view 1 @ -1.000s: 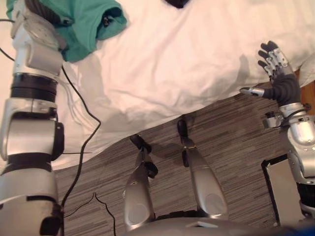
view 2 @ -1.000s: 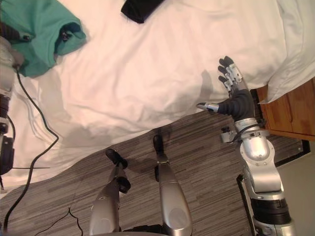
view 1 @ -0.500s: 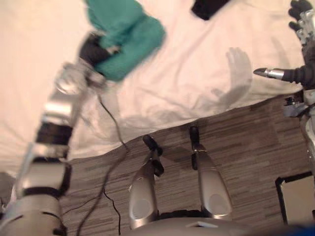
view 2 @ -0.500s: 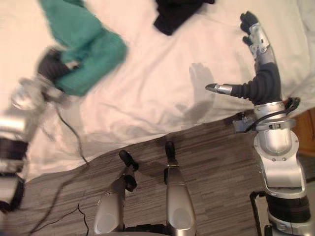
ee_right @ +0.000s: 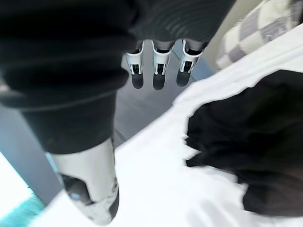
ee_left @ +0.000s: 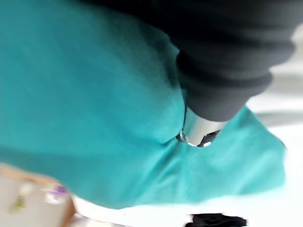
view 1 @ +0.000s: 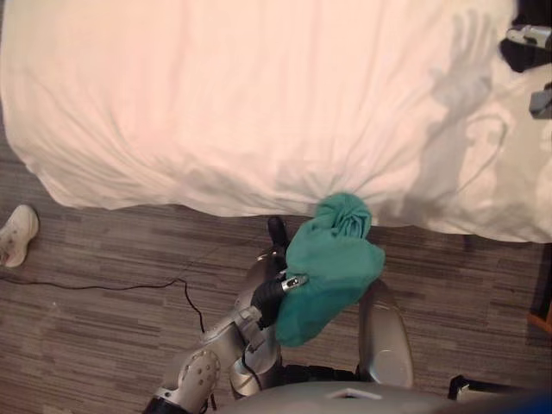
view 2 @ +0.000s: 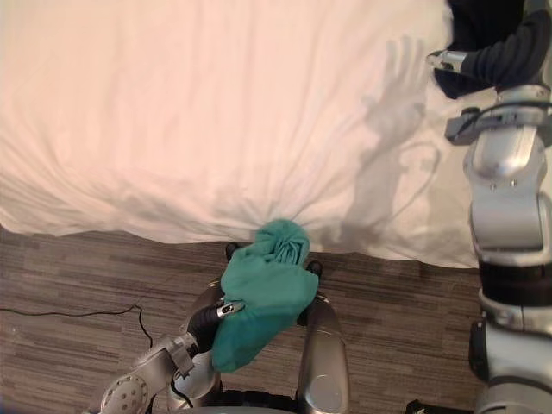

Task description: Tidy the bed and pick cloth on bed and put in laundry

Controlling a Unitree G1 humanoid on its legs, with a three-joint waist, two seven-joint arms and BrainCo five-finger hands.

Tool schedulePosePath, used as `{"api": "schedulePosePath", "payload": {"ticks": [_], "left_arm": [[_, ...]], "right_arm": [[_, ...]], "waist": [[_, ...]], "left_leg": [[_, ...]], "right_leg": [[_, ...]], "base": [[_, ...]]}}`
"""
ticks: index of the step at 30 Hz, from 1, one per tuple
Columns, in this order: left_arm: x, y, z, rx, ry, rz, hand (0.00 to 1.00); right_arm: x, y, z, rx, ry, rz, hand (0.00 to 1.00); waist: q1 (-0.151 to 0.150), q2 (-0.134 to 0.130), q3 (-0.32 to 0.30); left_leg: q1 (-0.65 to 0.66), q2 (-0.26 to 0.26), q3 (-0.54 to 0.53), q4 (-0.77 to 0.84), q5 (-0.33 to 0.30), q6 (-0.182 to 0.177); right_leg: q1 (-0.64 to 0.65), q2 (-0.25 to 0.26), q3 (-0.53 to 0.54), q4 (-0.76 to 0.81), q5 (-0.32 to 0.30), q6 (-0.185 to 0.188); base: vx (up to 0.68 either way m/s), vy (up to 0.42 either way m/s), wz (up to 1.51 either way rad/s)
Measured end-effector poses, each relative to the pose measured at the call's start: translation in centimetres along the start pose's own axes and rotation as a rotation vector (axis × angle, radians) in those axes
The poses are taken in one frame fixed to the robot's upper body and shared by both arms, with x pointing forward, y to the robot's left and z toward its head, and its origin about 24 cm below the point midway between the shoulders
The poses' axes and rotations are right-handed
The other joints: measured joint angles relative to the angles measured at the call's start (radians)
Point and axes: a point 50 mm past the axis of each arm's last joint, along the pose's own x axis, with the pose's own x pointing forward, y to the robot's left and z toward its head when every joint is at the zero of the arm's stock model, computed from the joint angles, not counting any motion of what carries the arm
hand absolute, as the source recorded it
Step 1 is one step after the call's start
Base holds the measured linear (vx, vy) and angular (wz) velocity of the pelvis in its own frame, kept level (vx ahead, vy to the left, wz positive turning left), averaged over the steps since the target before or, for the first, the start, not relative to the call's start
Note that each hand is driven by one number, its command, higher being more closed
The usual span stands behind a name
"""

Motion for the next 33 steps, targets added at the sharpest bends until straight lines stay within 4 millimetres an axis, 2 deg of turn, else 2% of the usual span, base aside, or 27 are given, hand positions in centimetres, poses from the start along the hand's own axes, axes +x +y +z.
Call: {"api": "schedulePosePath", "payload": {"ticks": [4, 6, 10, 14, 23, 29, 32, 33], "left_arm": [[-0.1, 0.5, 0.6, -0.006, -0.033, 0.007, 1.00], [-0.4, 1.1, 0.9, -0.010, -0.048, 0.020, 1.00], [-0.7, 1.1, 1.7, 0.009, -0.092, -0.018, 1.00], [-0.5, 0.7, 1.9, 0.010, -0.121, -0.068, 1.00], [-0.5, 0.2, 2.2, 0.026, -0.157, -0.121, 1.00], [-0.5, 0.0, 2.3, 0.044, -0.188, -0.162, 1.00], [-0.4, -0.1, 2.2, 0.050, -0.198, -0.188, 1.00], [-0.4, -0.3, 2.2, 0.049, -0.202, -0.197, 1.00]], "right_arm": [[2.9, -3.0, 0.1, -0.097, 0.027, -0.050, 0.00], [3.6, -3.8, 0.3, -0.129, 0.033, -0.058, 0.00], [4.9, -5.7, 1.1, -0.153, 0.024, -0.104, 0.00], [5.3, -7.4, 0.8, -0.187, 0.044, -0.138, 0.00], [5.9, -8.0, 1.5, -0.181, 0.043, -0.201, 0.00], [6.2, -9.9, 1.7, -0.194, 0.083, -0.298, 0.00], [6.4, -10.3, 2.6, -0.193, 0.077, -0.340, 0.00], [6.5, -10.7, 3.1, -0.193, 0.073, -0.365, 1.00]], "waist": [[0.009, 0.004, 0.001], [0.015, 0.010, 0.001], [0.025, 0.034, 0.004], [0.031, 0.056, 0.003], [0.026, 0.058, 0.004], [0.035, 0.065, 0.004], [0.040, 0.067, 0.005], [0.041, 0.077, 0.005]], "left_leg": [[-0.040, -0.016, -0.001, -0.053, 0.048, 0.011], [-0.042, -0.021, 0.003, -0.072, 0.063, 0.012], [-0.059, -0.030, 0.008, -0.118, 0.095, 0.008], [-0.091, -0.035, 0.008, -0.126, 0.108, 0.000], [-0.185, -0.030, 0.038, -0.110, 0.121, 0.002], [-0.261, -0.029, 0.038, -0.081, 0.123, 0.005], [-0.281, -0.034, 0.058, -0.078, 0.125, 0.008], [-0.294, -0.034, 0.058, -0.074, 0.125, 0.008]], "right_leg": [[-0.056, -0.007, -0.006, -0.006, 0.018, -0.003], [-0.068, -0.011, -0.007, -0.005, 0.019, -0.004], [-0.112, -0.024, -0.017, 0.012, 0.015, -0.008], [-0.164, -0.037, -0.024, 0.050, 0.000, -0.008], [-0.313, -0.059, -0.028, 0.143, -0.015, -0.023], [-0.397, -0.074, -0.032, 0.190, -0.023, -0.032], [-0.436, -0.081, -0.014, 0.211, -0.023, -0.032], [-0.450, -0.084, -0.012, 0.214, -0.023, -0.031]], "base": [[-0.06, -0.008, 0.09], [0.00, 0.000, 0.00], [0.02, -0.022, 0.05], [-0.01, -0.028, 0.05], [-0.03, -0.029, -0.05], [-0.05, -0.015, 0.06], [-0.04, 0.003, -0.05], [-0.03, 0.006, 0.04]]}}
